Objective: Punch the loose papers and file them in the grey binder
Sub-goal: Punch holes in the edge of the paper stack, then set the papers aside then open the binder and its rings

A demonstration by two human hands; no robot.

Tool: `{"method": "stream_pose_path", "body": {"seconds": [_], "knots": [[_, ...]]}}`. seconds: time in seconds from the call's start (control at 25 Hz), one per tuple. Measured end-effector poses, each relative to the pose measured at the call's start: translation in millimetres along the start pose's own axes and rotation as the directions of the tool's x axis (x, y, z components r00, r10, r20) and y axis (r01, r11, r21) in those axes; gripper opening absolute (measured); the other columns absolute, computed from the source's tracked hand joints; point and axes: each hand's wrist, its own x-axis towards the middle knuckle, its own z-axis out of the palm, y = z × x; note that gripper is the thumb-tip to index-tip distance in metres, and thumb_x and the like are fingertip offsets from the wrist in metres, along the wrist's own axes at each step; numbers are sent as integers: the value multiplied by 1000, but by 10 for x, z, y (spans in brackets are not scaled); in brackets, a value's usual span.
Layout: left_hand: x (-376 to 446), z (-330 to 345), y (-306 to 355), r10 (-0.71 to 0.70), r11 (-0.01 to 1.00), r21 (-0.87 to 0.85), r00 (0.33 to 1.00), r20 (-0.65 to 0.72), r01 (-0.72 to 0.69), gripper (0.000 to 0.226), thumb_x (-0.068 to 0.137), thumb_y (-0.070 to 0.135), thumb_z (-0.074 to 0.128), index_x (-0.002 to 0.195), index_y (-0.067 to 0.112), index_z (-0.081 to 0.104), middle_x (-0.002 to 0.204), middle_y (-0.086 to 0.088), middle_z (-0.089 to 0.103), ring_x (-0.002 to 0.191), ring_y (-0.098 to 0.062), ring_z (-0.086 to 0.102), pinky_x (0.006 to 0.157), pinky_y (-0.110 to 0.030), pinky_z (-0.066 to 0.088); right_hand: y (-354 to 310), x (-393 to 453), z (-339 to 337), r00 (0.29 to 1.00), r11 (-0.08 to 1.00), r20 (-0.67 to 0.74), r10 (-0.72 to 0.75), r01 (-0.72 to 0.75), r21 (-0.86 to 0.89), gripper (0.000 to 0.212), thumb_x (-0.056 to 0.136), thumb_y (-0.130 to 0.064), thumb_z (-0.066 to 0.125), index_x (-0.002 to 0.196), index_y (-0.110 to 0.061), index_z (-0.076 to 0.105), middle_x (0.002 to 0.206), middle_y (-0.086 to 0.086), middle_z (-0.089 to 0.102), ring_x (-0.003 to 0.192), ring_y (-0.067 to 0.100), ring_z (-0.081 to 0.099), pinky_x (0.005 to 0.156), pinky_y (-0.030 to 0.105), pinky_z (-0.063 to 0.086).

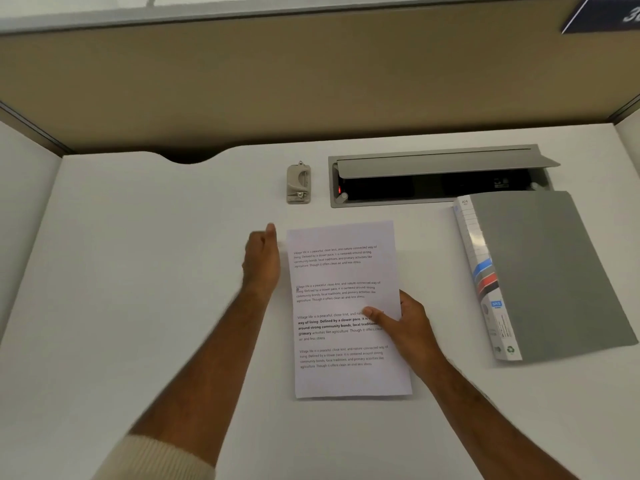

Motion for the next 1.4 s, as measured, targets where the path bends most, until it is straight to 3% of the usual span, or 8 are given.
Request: {"method": "stream_pose_path", "body": {"seconds": [0.16, 0.4, 0.64, 0.76, 0.92, 1.04, 1.2, 1.4], "knots": [[-671, -179, -107, -98, 986, -126, 987, 125, 113, 53, 106, 57, 33, 106, 11, 60, 103, -2, 70, 98, -18, 65, 74, -29, 43, -77, -184, 27, 1000, 1000, 12, -21, 22, -20, 37, 85, -32, 81, 118, -28, 65, 105, -12, 76, 88, 7, 75, 70, 23, 61], [-1499, -463, -207, -151, 968, -161, 957, 246, 194, 51, 108, 55, 29, 96, 23, 66, 95, 7, 73, 92, -11, 68, 75, -26, 46, -86, -568, 78, 999, 998, 22, -43, 44, -39, 35, 85, -33, 80, 116, -30, 64, 105, -9, 76, 86, 9, 76, 68, 25, 62], [-2115, -581, -533, -242, 952, -99, 910, 337, 290, 46, 96, 58, 59, 127, 26, 49, 107, 10, 70, 90, -5, 69, 63, -20, 49, 53, -1002, 71, 999, 996, 22, -33, 35, -85, 35, 84, -37, 80, 114, -35, 62, 106, -11, 75, 85, 10, 76, 72, 30, 64], [-2275, -568, -759, -198, 948, -167, 914, 353, 269, 50, 87, 51, 76, 125, 24, 58, 110, 5, 77, 89, -11, 77, 70, -25, 61, 122, -1199, 65, 999, 997, 32, -33, 35, -73, 33, 84, -34, 81, 112, -34, 63, 105, -10, 75, 84, 9, 76, 66, 26, 62], [-2404, -602, -878, -144, 910, -294, 887, 439, 293, 39, 86, 32, 81, 122, 20, 69, 112, -1, 79, 96, -21, 78, 88, -43, 63, 180, -1393, 73, 998, 997, 34, -45, 47, -57, 31, 83, -29, 83, 109, -32, 65, 104, -8, 76, 83, 9, 76, 65, 24, 61], [-2501, -657, -803, -57, 917, -331, 896, 440, 221, 41, 84, 27, 84, 122, 20, 69, 112, -2, 79, 99, -23, 77, 91, -48, 62, 125, -1477, 74, 996, 995, 23, -83, 84, -54, 32, 83, -25, 84, 109, -30, 66, 104, -6, 76, 84, 8, 75, 65, 24, 60], [-2586, -777, -479, 122, 930, -367, 935, 332, 9, 40, 85, 20, 84, 122, 23, 71, 110, 5, 79, 98, -12, 75, 78, -26, 62, -125, -1544, 33, 981, 981, -32, -191, 189, -43, 34, 83, -19, 84, 109, -31, 66, 101, -12, 74, 88, 3, 73, 68, 20, 59], [-2625, -865, -253, 316, 921, -319, 907, 278, -223, 35, 90, 23, 79, 123, 32, 69, 107, 12, 76, 98, -6, 71, 77, -21, 62, -311, -1588, -50, 950, 949, -61, -308, 302, -89, 33, 85, -24, 81, 115, -27, 66, 101, -14, 73, 91, 0, 69, 73, 17, 59]]}}
